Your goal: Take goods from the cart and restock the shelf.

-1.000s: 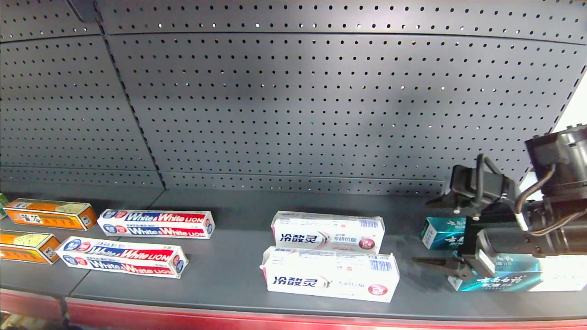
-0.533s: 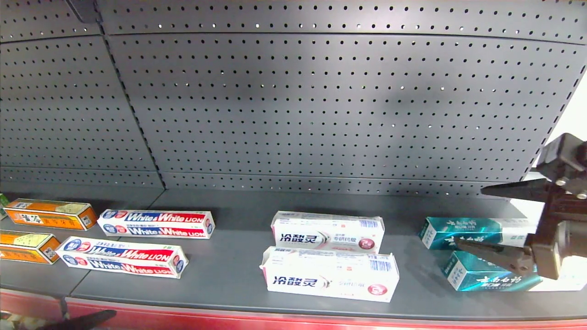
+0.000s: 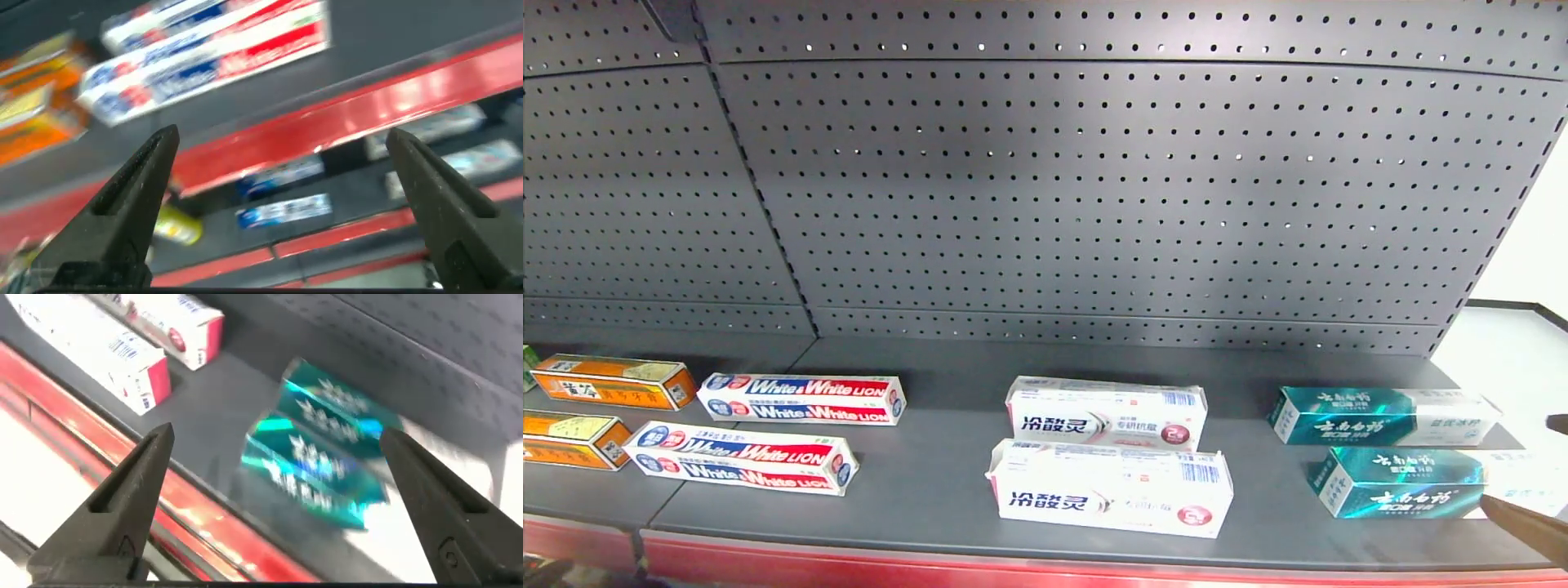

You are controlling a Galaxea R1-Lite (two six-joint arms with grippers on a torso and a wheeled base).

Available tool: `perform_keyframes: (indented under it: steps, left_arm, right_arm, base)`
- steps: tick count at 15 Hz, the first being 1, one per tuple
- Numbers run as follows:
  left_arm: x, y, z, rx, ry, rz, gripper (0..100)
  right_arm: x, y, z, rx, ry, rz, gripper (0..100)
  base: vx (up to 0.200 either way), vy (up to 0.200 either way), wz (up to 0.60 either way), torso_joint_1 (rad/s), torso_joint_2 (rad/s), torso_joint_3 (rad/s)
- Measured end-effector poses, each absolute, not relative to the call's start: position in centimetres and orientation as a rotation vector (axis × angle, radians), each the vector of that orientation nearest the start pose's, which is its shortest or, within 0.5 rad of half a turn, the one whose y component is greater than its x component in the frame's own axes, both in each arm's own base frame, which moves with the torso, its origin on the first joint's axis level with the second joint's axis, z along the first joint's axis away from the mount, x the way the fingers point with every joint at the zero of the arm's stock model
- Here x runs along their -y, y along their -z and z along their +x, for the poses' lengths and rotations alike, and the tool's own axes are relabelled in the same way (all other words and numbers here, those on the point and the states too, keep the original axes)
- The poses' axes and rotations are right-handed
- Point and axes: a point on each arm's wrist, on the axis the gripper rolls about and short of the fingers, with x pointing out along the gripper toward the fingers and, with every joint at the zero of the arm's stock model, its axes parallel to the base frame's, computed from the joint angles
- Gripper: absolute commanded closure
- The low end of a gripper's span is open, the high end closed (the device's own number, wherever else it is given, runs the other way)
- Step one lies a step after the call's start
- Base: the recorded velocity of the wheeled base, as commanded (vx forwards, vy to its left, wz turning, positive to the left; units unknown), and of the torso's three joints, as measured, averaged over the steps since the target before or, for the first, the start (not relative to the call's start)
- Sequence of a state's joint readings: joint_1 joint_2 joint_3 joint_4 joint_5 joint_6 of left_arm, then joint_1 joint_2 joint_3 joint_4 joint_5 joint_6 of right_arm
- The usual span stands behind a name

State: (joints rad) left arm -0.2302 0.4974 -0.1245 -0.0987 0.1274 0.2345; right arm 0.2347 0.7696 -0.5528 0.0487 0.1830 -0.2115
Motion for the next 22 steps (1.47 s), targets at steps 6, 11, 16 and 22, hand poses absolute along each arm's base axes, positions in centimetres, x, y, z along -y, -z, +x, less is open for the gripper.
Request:
perform_keyframes:
  steps: [6,11,16,22]
  left_arm:
    - [-0.5,-9.5,-0.8,-0.182,0.007,0.258,0]
    - [-0.7,-9.0,-1.4,-0.012,-0.116,0.195,0]
    - [-1.1,-8.5,-1.6,-0.048,-0.28,0.188,0]
    - [-0.7,-8.4,-1.5,-0.028,-0.067,0.054,0]
  right_arm:
    - [-0.6,-18.6,2.5,-0.153,-0.278,-0.137,0]
    - [0.0,-13.8,-1.5,-0.047,-0.076,-0.095,0]
    - [0.3,-9.7,-2.5,-0.004,0.141,0.03,0]
    - [0.3,-8.2,-2.5,0.032,0.143,0.03,0]
  base:
    - [0.0,0.0,0.0,0.0,0.0,0.0]
    - [0.0,0.0,0.0,0.0,0.0,0.0]
    - [0.0,0.0,0.0,0.0,0.0,0.0]
    - [0.0,0.0,0.0,0.0,0.0,0.0]
